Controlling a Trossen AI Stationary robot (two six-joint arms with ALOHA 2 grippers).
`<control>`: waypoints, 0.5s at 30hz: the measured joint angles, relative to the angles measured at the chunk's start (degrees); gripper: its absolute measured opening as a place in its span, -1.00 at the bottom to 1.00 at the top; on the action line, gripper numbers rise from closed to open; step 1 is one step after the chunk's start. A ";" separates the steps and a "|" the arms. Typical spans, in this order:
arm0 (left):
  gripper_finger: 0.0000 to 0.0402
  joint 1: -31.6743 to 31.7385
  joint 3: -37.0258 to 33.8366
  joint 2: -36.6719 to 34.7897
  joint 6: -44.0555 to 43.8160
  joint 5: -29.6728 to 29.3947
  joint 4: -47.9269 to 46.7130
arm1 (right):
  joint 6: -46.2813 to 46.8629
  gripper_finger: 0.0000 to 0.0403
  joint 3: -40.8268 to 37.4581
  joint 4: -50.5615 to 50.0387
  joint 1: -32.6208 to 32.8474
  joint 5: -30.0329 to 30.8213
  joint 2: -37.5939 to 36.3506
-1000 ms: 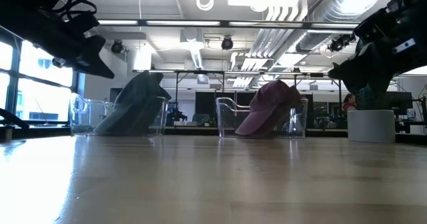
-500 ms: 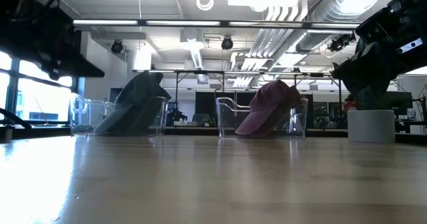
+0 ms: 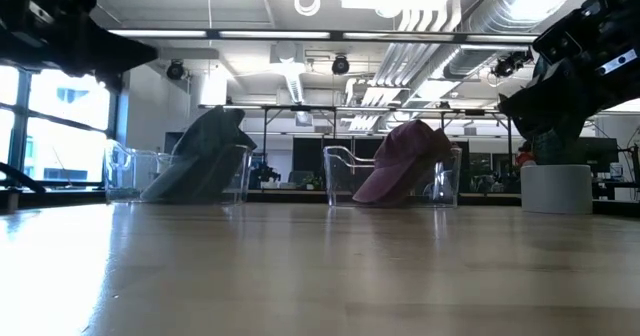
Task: Pick & Place hat
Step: Return to Home Position
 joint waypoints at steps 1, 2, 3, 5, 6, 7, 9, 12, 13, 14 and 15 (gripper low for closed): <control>-1.00 1.40 -0.02 -0.02 0.12 1.67 0.04 | 0.20 -1.00 0.00 0.00 0.00 -0.44 0.00; -1.00 3.06 -0.06 0.01 0.14 3.62 -0.01 | 0.56 -1.00 -0.02 0.00 0.00 -0.90 0.00; -1.00 4.82 -0.16 0.01 0.14 5.90 -0.09 | 1.16 -1.00 -0.02 0.00 0.00 -1.48 0.00; -1.00 8.87 -0.19 0.05 0.04 9.78 -0.36 | 2.10 -1.00 -0.02 0.00 0.00 -2.63 0.00; -1.00 11.02 -0.20 0.05 -0.10 11.96 -0.63 | 2.65 -1.00 -0.02 0.00 0.02 -3.08 0.00; -1.00 13.03 -0.21 0.05 -0.38 14.03 -0.96 | 2.96 -1.00 -0.02 0.01 0.00 -3.32 0.00; -1.00 17.06 -0.23 0.05 -0.16 16.60 -1.34 | 3.08 -1.00 -0.02 0.00 0.00 -3.98 0.00; -1.00 22.00 -0.26 0.05 1.27 20.58 -1.89 | 3.18 -1.00 -0.02 0.00 0.02 -5.06 0.00; -1.00 23.35 -0.26 0.05 1.48 22.95 -2.40 | 3.25 -1.00 -0.02 0.00 0.02 -5.18 0.00; -1.00 24.50 -0.26 0.07 1.50 25.01 -2.68 | 3.53 -1.00 -0.02 0.00 0.02 -5.20 0.00; -1.00 25.39 -0.26 0.09 1.48 26.02 -2.68 | 3.63 -1.00 -0.02 0.02 0.02 -5.20 0.00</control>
